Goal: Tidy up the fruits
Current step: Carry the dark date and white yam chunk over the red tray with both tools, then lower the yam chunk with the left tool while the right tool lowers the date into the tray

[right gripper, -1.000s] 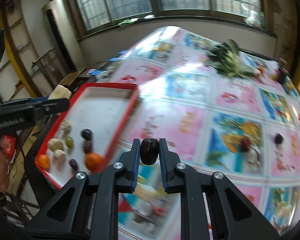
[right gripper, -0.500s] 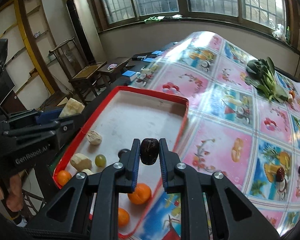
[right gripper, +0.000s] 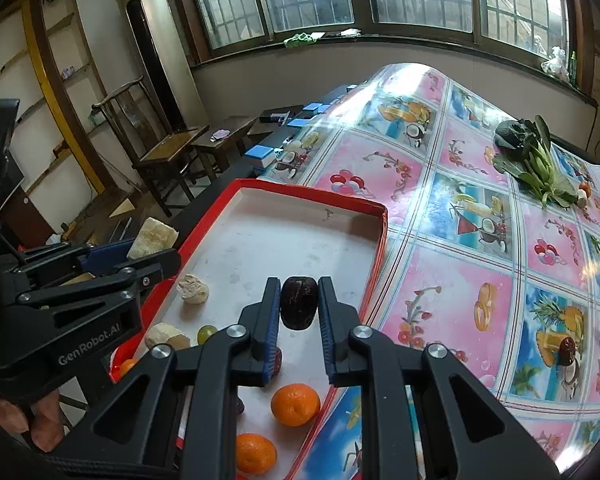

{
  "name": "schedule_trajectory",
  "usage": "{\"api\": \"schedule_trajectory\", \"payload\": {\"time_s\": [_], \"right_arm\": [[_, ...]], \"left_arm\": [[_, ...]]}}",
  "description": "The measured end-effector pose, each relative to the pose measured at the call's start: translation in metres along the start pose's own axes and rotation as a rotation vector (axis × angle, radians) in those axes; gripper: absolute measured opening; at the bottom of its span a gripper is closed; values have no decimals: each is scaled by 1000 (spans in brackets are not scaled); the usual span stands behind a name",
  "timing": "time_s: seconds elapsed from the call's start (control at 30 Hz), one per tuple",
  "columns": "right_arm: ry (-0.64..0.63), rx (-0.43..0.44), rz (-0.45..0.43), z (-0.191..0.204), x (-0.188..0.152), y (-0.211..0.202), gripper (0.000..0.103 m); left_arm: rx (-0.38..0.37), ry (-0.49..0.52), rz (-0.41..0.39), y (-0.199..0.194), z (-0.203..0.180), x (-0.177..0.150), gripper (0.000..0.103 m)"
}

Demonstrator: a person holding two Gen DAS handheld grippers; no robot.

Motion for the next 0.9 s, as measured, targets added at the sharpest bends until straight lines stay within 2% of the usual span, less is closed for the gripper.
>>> {"api": "schedule_trajectory", "payload": {"time_s": [0.63, 0.9], "right_arm": [[27, -10, 96, -6, 13, 47, 20], [32, -21, 162, -11, 11, 73, 20]], "left_arm": [[51, -6, 70, 47, 11, 13, 31], [39, -15, 104, 70, 11, 22, 31]]}}
Point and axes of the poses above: each gripper's, at about its wrist camera, not at the fingertips, and y roughly the way its jaws point, z to its left, x to its top, the point moved 6 cm from there along y, roughly the way its jaws point
